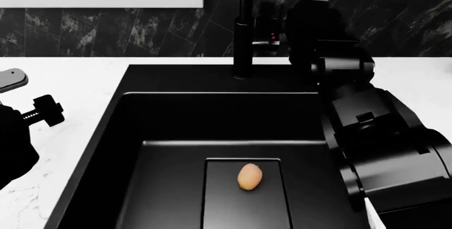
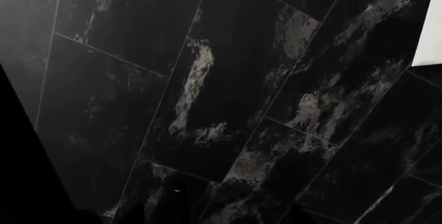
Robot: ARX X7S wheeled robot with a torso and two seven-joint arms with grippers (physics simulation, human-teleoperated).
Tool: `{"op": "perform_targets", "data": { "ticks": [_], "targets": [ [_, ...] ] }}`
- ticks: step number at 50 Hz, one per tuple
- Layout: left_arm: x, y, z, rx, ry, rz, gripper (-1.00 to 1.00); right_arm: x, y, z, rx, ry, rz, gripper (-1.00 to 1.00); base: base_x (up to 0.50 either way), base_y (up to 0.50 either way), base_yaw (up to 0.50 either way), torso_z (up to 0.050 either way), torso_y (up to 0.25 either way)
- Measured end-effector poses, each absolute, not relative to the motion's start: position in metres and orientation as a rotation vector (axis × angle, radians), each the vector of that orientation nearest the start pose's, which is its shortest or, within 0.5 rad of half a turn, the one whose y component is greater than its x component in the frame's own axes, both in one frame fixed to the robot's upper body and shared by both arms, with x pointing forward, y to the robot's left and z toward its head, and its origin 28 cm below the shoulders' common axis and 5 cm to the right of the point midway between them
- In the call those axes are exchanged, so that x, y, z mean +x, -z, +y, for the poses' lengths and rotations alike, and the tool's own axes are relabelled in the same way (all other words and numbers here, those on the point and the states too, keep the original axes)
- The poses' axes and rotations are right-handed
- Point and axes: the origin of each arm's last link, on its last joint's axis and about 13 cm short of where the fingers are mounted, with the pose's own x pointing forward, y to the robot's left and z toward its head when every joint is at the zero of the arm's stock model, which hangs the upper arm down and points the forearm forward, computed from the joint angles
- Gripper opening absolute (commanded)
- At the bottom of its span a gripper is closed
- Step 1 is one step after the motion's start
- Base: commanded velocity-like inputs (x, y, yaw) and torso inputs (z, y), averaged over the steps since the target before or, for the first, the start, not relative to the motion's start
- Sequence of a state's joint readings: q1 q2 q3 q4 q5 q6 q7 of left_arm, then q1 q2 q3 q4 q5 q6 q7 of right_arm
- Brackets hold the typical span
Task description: Pick the kiwi from the counter and place it in the sink. Then turn on the sink faucet.
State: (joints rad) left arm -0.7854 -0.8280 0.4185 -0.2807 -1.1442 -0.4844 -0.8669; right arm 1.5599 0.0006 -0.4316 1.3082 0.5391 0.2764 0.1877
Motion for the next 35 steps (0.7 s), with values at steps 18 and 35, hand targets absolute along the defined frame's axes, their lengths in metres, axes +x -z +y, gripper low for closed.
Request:
{"op": "perform_targets", "data": {
  "ticks": [18, 35],
  "targets": [
    [0.3138, -0.1758, 0.3629, -0.099, -0.705, 0.226, 1.0, 0.439, -0.2707, -0.0781, 0.101, 0.049, 0.018, 1.0, 0.0, 0.0, 0.0, 0.0, -0.138],
    [0.3124, -0.1745, 0.364, -0.116, -0.714, 0.22, 1.0, 0.4394, -0.2707, -0.0812, 0.105, 0.083, 0.013, 1.0, 0.0, 0.0, 0.0, 0.0, 0.0]
  ]
}}
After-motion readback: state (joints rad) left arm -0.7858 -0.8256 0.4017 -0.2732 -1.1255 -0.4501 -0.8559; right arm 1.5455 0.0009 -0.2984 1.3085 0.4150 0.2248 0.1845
